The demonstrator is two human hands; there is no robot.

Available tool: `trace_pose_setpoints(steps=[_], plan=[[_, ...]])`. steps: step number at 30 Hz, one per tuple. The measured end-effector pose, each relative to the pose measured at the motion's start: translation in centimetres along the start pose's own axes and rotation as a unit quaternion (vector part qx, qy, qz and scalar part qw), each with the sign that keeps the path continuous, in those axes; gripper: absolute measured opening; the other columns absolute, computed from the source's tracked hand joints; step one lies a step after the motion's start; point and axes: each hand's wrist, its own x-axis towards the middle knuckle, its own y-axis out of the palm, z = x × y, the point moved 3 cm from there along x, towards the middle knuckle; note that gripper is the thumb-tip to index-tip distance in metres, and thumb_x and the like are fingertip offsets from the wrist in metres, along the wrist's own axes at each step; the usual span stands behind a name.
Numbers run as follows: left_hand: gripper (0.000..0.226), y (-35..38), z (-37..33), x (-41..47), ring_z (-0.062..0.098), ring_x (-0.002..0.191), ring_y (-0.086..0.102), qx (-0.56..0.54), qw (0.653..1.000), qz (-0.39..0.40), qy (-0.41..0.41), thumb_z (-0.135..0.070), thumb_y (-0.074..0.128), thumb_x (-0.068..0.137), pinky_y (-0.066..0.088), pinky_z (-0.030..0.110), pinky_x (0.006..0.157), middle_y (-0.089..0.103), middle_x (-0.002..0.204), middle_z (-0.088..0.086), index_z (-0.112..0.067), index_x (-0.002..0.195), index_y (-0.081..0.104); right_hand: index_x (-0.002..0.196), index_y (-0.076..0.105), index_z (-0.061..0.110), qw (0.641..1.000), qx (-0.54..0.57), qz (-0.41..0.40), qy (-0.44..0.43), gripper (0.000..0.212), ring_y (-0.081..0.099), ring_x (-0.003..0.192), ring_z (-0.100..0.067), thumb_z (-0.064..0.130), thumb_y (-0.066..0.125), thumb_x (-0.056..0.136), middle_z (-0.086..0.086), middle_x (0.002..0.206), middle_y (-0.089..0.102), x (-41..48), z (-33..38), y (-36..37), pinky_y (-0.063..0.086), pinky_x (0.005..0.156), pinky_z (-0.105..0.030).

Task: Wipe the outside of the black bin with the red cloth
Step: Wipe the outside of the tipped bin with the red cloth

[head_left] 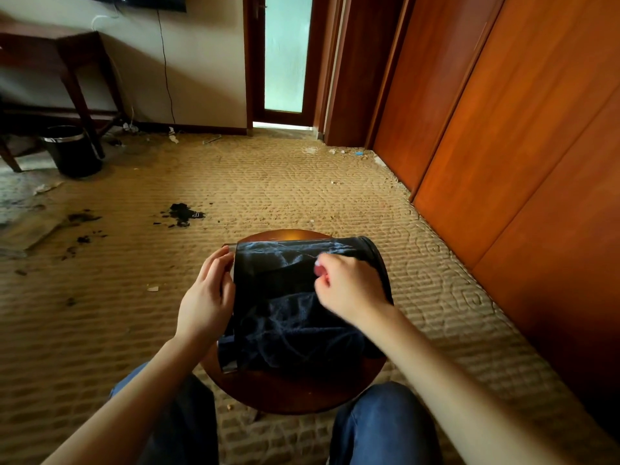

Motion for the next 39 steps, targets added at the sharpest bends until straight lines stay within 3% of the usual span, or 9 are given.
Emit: trace_pose_setpoints(steps=[6,10,16,20,24,28,32,35,39], plan=[[0.048,0.2,0.5,-0.1,-0.006,0.117,0.039,-0.012,1.0,-0.007,0.001,-0.032,0.032,0.091,0.041,0.027,0.09,0.045,0.144,-0.005,-0.015,0.133,0.051,0.111,0.065,0.017,0.987,0.082,0.025,-0.133,0.028,0.061,0.111,-0.027,0.017,0.05,0.088,0.004,0.142,0.049,-1.4,6.4,2.6,0.05,0.085,-0.035],[0.046,0.3,0.6,-0.1,-0.009,0.121,0.036,-0.033,0.999,-0.006,-0.004,-0.029,0.034,0.092,0.038,0.024,0.096,0.044,0.144,-0.007,-0.017,0.133,0.051,0.111,0.068,0.027,0.994,0.092,-0.016,-0.05,0.03,0.062,0.109,-0.02,0.019,0.054,0.086,0.013,0.128,0.06,-1.1,1.6,1.1,0.05,0.086,-0.03],[0.047,0.5,0.6,0.2,-0.003,0.123,0.04,-0.048,0.999,-0.012,-0.015,-0.029,0.033,0.092,0.037,0.022,0.096,0.046,0.143,-0.006,-0.014,0.132,0.052,0.109,0.067,0.025,0.991,-0.011,-0.058,0.119,0.027,0.063,0.096,-0.029,0.019,0.053,0.087,0.001,0.111,0.069,-1.4,-5.7,-1.5,0.046,0.074,-0.031],[0.047,0.5,0.6,0.2,-0.004,0.122,0.04,-0.044,0.999,-0.013,-0.012,-0.027,0.033,0.091,0.037,0.021,0.096,0.047,0.143,-0.005,-0.013,0.132,0.052,0.106,0.067,0.014,0.998,0.002,-0.054,0.013,0.027,0.067,0.093,-0.031,0.018,0.052,0.084,-0.003,0.129,0.06,-1.0,0.3,1.3,0.054,0.075,-0.035],[0.048,0.5,0.8,0.3,-0.008,0.12,0.038,-0.039,0.999,-0.012,-0.011,-0.024,0.034,0.09,0.036,0.021,0.096,0.047,0.143,-0.003,-0.011,0.132,0.053,0.087,0.069,0.01,0.994,0.011,-0.038,-0.099,0.022,0.068,0.06,-0.034,0.017,0.069,0.066,-0.013,0.113,0.068,-1.2,7.9,4.1,0.053,0.05,-0.035],[0.049,0.5,1.1,0.0,-0.009,0.122,0.037,-0.038,0.999,-0.008,-0.014,-0.023,0.033,0.09,0.035,0.019,0.096,0.045,0.145,-0.005,-0.014,0.133,0.052,0.087,0.07,0.015,0.987,0.017,-0.042,-0.156,0.022,0.067,0.059,-0.031,0.02,0.068,0.066,-0.006,0.112,0.069,-1.6,8.9,4.6,0.053,0.047,-0.034],[0.049,0.4,0.9,-0.1,-0.008,0.123,0.037,-0.043,0.999,-0.003,-0.01,-0.024,0.034,0.089,0.035,0.017,0.095,0.045,0.145,-0.006,-0.015,0.133,0.052,0.091,0.074,0.022,0.993,0.037,-0.082,-0.076,0.027,0.07,0.065,-0.026,0.018,0.062,0.067,0.004,0.112,0.07,-1.8,1.5,2.3,0.057,0.053,-0.035],[0.048,0.5,0.9,0.0,-0.011,0.121,0.036,-0.054,0.998,-0.004,-0.018,-0.025,0.033,0.09,0.032,0.01,0.093,0.044,0.145,-0.008,-0.016,0.133,0.051,0.104,0.072,0.022,0.996,-0.009,-0.069,0.057,0.027,0.069,0.092,-0.024,0.015,0.06,0.08,0.009,0.122,0.065,-2.3,-4.5,-0.3,0.053,0.073,-0.031],[0.048,0.6,1.1,-0.2,-0.012,0.122,0.036,-0.061,0.998,-0.01,-0.022,-0.023,0.033,0.09,0.031,0.008,0.093,0.045,0.144,-0.01,-0.016,0.133,0.051,0.108,0.067,0.017,0.991,-0.011,-0.067,0.117,0.026,0.064,0.098,-0.026,0.018,0.052,0.086,0.002,0.117,0.066,-2.5,-3.9,-0.6,0.051,0.078,-0.033]])
